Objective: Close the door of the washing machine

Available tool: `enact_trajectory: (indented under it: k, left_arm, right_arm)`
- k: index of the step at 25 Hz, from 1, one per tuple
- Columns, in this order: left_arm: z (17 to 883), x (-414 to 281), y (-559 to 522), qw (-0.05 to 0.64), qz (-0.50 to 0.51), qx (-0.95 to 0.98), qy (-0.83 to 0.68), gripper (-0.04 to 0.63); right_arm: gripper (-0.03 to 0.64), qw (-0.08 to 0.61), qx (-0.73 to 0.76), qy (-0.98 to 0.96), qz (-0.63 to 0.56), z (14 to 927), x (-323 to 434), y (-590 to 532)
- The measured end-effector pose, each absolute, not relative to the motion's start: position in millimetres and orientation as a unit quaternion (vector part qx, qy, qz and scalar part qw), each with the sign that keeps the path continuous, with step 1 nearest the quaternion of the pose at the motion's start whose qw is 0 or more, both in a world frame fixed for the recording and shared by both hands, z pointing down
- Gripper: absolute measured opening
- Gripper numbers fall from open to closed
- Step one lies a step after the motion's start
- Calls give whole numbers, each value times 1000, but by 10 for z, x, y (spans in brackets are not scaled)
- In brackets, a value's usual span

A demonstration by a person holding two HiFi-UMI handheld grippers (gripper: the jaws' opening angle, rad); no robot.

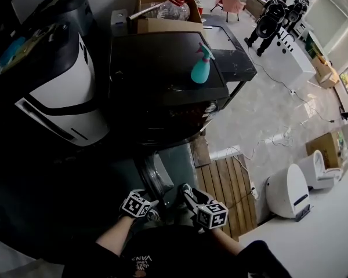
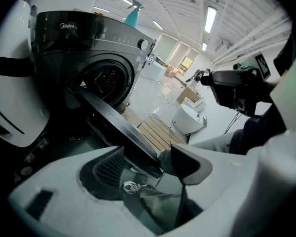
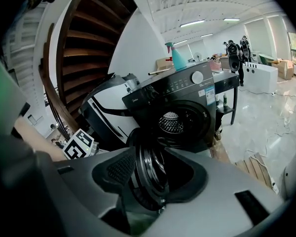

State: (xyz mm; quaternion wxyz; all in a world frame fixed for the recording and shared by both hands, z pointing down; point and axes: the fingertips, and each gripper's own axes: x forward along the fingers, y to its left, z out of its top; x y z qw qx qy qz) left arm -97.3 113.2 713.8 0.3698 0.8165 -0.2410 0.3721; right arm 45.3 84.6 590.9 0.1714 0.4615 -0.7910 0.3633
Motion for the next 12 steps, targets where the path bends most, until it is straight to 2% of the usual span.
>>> enact_trajectory:
  k: [12]
  left_arm:
    - [7083,-16,527,383,356,816,-245,302]
  right_arm:
    - [178,195,435,-796,374,6063,1184,217]
